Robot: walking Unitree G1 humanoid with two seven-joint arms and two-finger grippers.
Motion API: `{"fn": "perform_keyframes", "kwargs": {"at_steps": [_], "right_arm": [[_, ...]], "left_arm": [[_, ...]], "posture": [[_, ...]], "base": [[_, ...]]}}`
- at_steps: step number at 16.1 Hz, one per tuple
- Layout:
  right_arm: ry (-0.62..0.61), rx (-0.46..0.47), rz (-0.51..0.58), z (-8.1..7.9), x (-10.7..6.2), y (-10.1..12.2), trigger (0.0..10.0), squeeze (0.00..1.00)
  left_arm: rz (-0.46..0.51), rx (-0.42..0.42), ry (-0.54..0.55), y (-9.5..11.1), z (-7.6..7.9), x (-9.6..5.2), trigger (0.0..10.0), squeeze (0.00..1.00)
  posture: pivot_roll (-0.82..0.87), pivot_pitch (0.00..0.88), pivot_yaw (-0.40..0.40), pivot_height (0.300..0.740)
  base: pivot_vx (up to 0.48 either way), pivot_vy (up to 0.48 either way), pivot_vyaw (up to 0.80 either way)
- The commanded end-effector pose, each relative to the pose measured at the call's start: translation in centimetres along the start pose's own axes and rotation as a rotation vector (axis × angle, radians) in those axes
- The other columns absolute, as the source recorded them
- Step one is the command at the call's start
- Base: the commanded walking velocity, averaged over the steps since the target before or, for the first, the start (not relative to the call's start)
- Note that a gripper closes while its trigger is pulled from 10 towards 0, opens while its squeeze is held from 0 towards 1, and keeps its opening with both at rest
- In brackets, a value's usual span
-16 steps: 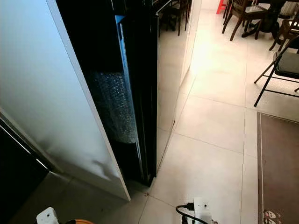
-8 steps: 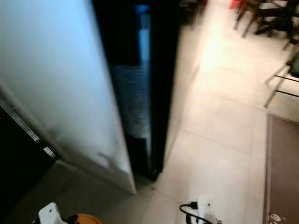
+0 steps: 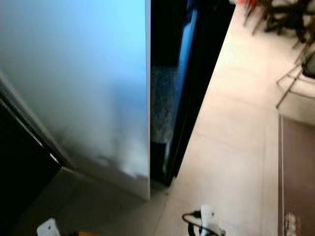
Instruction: Restocking fridge
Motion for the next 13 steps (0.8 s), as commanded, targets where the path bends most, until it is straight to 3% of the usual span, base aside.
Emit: {"fn": "perform_keyframes", "kwargs": {"at_steps": [1,6,13], "right_arm": [[-0.025,0.009,-0.029,0.93,-0.23,-0.99,10.0,0.00],[-0.037,0.006,-0.016,1.05,-0.24,-0.87,10.0,0.00],[-0.072,0.005,-0.003,1.25,-0.26,-0.75,10.0,0.00]], "left_arm": [[-0.023,0.022,-0.020,-0.65,0.80,-0.02,10.0,0.00],[-0.028,0.046,-0.042,-0.88,0.99,-0.06,10.0,0.00],[-0.044,0.139,-0.058,-1.24,1.21,-0.11,10.0,0.00]], "posture": [[-0.09,0.129,0.023,0.740],[-0.09,0.127,0.023,0.740],[-0.09,0.129,0.023,0.740]], "base": [[0.000,0.247,-0.80],[0.000,0.049,0.00],[0.039,0.000,0.00]]}}
Point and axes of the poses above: a point about 5 cm out from each wrist's last joint towards the gripper, its own x axis pointing out of the wrist towards the gripper, its own y axis along the axis of the wrist's last joint, z = x × y, the point moved 2 cm from there along x, pointing out of the wrist towards the gripper, and after that the axes turned 3 degrees about -x, right-handed, at the moved point
